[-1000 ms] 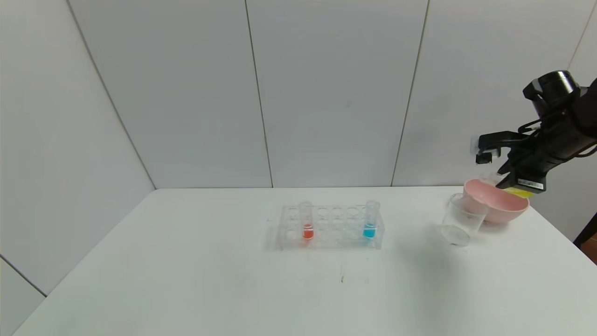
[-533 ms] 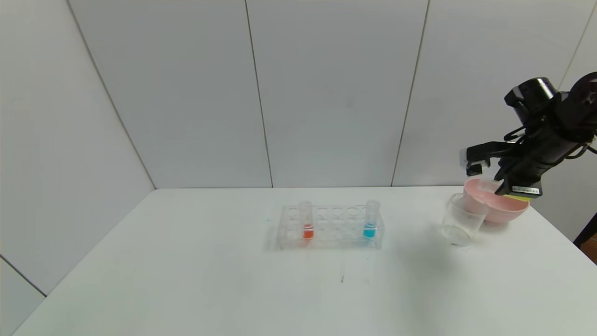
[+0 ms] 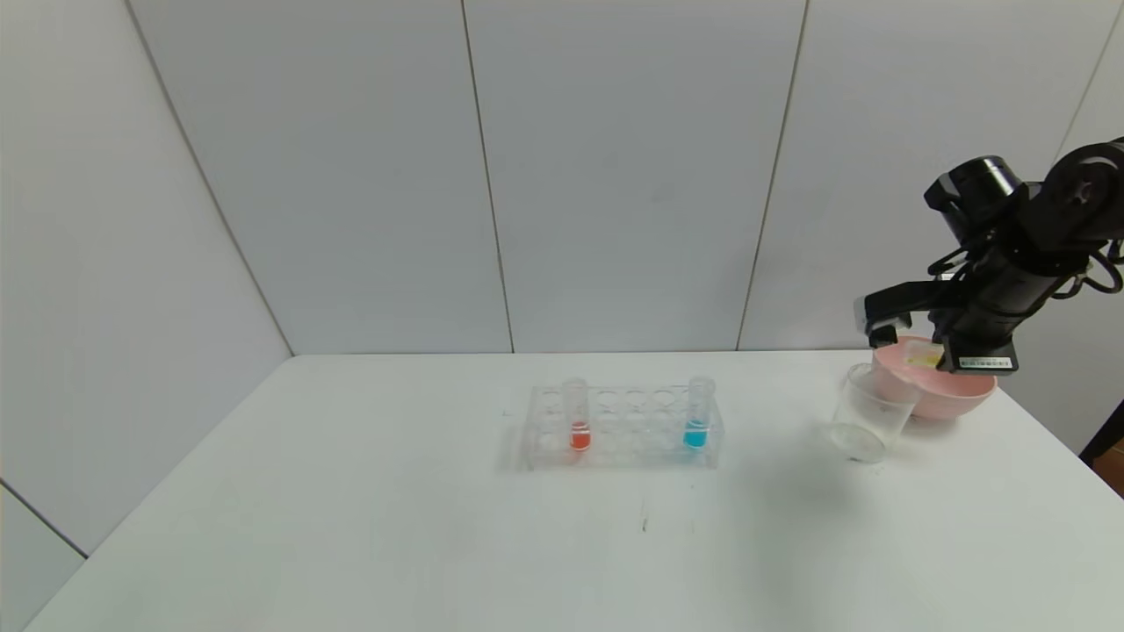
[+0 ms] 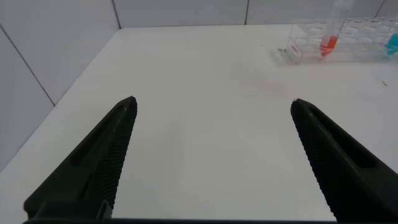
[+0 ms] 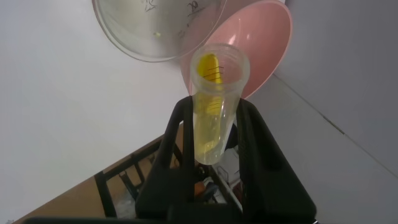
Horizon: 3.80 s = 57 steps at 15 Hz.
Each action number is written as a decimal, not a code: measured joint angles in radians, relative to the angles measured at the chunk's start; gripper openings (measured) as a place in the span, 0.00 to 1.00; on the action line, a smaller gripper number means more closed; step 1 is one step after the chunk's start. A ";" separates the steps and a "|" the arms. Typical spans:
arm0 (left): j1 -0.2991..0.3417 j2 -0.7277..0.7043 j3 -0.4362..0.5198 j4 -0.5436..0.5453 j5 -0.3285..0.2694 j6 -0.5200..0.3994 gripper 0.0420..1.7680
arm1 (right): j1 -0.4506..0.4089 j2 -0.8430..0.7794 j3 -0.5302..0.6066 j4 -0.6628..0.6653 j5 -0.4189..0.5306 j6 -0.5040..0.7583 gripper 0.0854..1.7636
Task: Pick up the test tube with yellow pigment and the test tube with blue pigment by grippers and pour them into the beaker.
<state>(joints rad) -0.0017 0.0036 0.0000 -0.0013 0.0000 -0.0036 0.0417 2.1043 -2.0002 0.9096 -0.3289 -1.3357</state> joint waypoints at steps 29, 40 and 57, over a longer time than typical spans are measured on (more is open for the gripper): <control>0.000 0.000 0.000 0.000 0.000 0.000 1.00 | -0.146 0.025 0.000 -0.291 0.572 0.232 0.23; 0.000 0.000 0.000 0.000 0.000 0.000 1.00 | -0.351 0.154 0.117 -0.741 0.819 0.815 0.23; 0.000 0.000 0.000 0.000 0.000 0.000 1.00 | -0.363 0.177 0.256 -0.974 0.858 0.932 0.73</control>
<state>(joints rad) -0.0017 0.0036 0.0000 -0.0013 0.0000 -0.0038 -0.3213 2.2809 -1.7445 -0.0649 0.5287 -0.4036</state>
